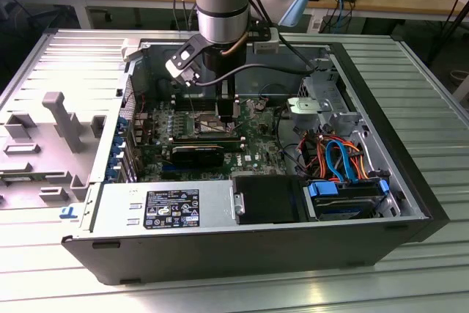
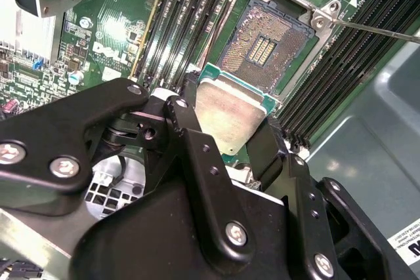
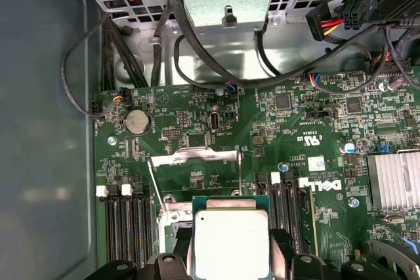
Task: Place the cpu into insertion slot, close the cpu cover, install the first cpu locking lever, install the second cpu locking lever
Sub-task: 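Place the cpu into insertion slot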
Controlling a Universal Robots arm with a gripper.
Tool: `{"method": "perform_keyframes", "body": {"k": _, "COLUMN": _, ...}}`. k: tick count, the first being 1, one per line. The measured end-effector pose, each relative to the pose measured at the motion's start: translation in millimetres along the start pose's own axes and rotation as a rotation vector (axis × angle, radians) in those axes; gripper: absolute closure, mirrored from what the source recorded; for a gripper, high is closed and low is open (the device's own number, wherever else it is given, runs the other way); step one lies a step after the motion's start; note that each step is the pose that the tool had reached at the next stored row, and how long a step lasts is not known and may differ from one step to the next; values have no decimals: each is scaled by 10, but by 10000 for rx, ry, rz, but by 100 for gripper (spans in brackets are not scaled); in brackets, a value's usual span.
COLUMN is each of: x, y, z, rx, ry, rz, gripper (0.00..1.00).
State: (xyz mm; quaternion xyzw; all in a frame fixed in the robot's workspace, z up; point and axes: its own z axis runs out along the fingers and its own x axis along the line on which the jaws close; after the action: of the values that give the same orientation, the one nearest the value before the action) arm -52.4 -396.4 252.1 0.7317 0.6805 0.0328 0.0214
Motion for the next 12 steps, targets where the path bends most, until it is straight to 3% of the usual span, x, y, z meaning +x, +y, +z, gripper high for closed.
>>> {"method": "perform_keyframes", "body": {"k": 12, "x": 0, "y": 0, "z": 3, "rx": -3, "ry": -13, "rz": 168, "gripper": 45}}
